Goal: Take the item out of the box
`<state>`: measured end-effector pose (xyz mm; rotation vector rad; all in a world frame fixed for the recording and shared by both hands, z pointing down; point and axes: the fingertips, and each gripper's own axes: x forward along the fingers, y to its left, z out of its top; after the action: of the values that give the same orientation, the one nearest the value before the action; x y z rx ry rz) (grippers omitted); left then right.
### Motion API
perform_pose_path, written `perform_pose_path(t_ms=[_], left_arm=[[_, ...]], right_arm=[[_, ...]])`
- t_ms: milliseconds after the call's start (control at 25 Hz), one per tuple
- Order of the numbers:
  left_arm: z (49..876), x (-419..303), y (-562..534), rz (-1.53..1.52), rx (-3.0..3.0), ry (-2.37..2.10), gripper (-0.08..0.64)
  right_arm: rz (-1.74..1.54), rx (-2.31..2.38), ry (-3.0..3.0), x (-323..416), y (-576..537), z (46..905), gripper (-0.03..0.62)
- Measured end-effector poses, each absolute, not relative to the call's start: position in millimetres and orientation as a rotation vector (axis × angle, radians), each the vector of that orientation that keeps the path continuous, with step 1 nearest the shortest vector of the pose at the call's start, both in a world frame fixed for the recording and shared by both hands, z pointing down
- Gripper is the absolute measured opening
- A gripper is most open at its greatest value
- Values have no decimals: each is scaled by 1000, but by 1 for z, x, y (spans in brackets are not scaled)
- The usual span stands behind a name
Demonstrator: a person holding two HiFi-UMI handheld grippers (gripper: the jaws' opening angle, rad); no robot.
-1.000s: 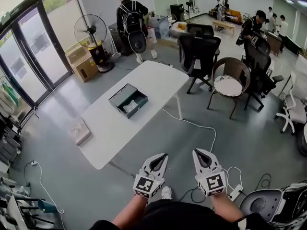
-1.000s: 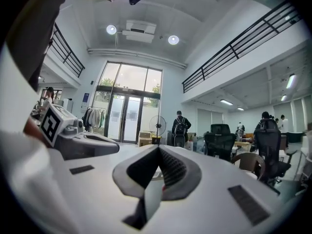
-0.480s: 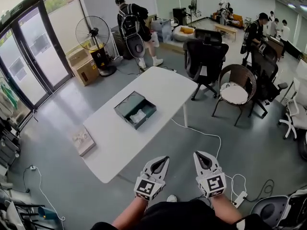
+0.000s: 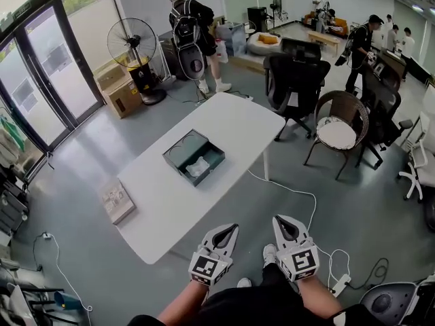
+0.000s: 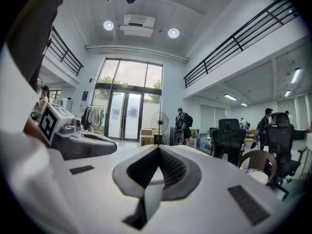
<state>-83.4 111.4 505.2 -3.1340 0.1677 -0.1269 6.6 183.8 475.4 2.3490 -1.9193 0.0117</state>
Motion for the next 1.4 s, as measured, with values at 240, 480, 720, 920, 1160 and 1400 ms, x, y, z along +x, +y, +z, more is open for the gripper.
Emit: perform_pose_path(t_ms=[240,480,720,920,1160,1400], left_arm=[[509,-52,84,-131,-3129,226,8],[506,-14,51,-167,-3109,311,8],[503,29,22,-192,-3098,440,8],[505,57,5,-207,-3088,531,8],[516,76,-18,-285,-3049,661,8],[526,79,-51,-313,-3031,730,8]], right_arm=[[23,2293,-1962,43,150,478,6],[36,2233,-2024,82,111,476,6],[44,2146,-2117,129,77,476,6],[32,2088,-2181,162,57,473,6],[39,2023,-2244,190,35,483,6],[23,1927,-2290,196,-3,486,6]])
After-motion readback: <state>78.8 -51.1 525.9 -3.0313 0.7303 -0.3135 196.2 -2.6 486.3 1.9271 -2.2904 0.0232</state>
